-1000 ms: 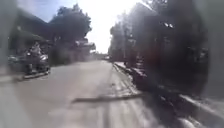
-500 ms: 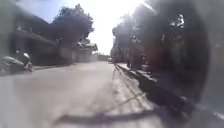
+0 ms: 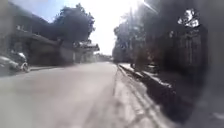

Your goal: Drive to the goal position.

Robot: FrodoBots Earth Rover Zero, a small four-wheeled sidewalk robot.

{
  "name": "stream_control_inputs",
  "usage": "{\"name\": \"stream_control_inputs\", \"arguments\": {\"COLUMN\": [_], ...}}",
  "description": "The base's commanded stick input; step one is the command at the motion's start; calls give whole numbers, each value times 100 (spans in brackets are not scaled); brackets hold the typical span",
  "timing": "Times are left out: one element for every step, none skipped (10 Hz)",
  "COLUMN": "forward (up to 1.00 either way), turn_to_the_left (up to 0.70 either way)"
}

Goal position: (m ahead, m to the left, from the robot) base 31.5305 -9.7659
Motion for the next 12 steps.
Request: {"name": "stream_control_inputs", "arguments": {"forward": [100, 100, 100, 100, 100, 100, 100, 100, 100, 100, 100, 100], "turn_to_the_left": [0, 0, 0, 0, 0, 0, 0, 0, 0, 0, 0, 0]}}
